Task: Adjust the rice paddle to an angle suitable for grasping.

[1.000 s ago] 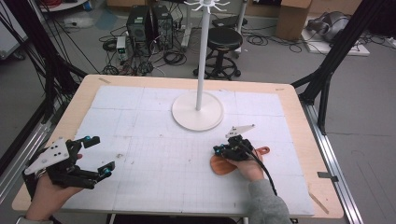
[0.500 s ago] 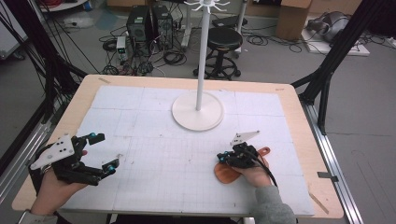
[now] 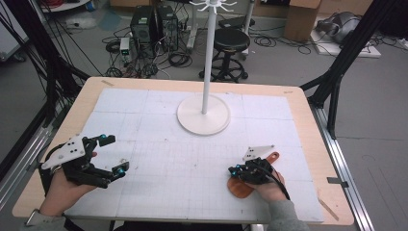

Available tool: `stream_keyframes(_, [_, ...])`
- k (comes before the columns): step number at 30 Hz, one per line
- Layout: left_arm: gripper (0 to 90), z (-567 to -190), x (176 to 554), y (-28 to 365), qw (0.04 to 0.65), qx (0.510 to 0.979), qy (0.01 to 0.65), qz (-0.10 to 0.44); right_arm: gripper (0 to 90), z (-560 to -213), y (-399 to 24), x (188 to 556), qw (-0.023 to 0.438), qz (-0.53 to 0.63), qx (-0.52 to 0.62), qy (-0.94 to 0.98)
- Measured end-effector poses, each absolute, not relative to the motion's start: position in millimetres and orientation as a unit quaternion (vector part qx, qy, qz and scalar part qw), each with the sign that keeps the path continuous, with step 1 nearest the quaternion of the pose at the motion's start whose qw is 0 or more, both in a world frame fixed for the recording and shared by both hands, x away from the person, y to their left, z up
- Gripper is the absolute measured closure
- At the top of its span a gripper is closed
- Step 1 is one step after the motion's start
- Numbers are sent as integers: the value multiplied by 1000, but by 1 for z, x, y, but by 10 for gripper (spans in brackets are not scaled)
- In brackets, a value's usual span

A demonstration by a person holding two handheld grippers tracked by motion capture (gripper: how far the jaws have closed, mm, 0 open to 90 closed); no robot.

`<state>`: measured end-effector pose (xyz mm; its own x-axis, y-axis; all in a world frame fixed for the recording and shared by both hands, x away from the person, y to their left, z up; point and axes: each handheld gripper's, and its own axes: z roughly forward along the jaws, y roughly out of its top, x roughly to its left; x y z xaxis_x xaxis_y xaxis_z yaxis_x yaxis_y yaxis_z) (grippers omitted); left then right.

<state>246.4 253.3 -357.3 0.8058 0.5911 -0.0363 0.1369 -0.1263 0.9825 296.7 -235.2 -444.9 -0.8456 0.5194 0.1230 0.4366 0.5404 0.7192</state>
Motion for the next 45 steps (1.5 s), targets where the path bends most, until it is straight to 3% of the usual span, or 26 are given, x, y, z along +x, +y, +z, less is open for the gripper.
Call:
stream_keyframes(20, [18, -357, 250, 253, 613, 726, 251, 186, 900, -446, -255, 275, 40, 413, 270, 869])
stream_keyframes(35, [18, -357, 249, 252, 611, 728, 249, 186, 899, -435, -319, 274, 112, 453, 314, 827])
stream_keyframes(45, [18, -358, 249, 251, 608, 731, 249, 183, 899, -442, -343, 273, 111, 445, 350, 816])
